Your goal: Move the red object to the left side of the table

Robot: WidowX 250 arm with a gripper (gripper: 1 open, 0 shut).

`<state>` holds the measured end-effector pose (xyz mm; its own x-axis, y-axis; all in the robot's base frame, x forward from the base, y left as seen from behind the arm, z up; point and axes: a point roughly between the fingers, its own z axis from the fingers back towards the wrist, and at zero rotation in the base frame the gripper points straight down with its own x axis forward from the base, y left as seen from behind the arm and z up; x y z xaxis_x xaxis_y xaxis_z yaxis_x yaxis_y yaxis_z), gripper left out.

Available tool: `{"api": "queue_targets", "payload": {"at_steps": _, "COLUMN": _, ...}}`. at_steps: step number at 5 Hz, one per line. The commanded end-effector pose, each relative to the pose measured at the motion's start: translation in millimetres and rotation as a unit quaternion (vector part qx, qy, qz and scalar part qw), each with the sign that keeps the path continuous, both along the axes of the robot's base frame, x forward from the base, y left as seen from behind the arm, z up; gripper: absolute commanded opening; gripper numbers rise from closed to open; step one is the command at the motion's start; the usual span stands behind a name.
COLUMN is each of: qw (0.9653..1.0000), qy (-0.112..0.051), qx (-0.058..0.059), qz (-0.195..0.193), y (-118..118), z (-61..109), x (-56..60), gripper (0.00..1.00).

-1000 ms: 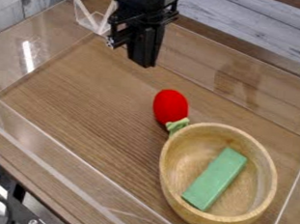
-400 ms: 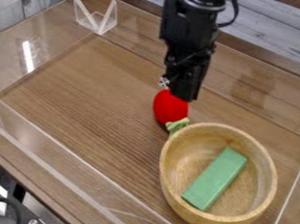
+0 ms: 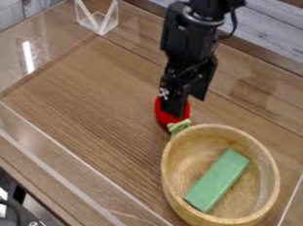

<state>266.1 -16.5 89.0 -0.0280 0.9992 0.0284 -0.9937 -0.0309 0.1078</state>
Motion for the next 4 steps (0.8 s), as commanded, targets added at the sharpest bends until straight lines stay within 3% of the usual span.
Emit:
{"api": "queue_targets", "payload": {"at_steps": 1, "qw": 0.9997, "qy": -0.011, "qx": 0.005, "qz": -0.022, "y": 11.6, "z": -7.2, "x": 11.6, "gripper": 1.0}}
{"api": "queue_targets", "payload": {"at_steps": 2, "qw": 0.9986, "qy": -0.015, "qx": -0.004, "qz": -0.05, "y": 21.4, "z": -4.9, "x": 20.7, "gripper": 0.0}}
{"api": "queue_targets", "payload": {"at_steps": 3, "qw": 0.999, "qy": -0.021, "qx": -0.013, "qz": -0.037, "y": 25.9, "z": -1.4, "x": 22.3, "gripper": 0.0}}
{"api": "queue_targets", "payload": {"at_steps": 4, "qw": 0.9988, "qy": -0.034, "qx": -0.028, "qz": -0.023, "y": 31.9, "z": 11.7, "x": 24.2, "gripper": 0.0}}
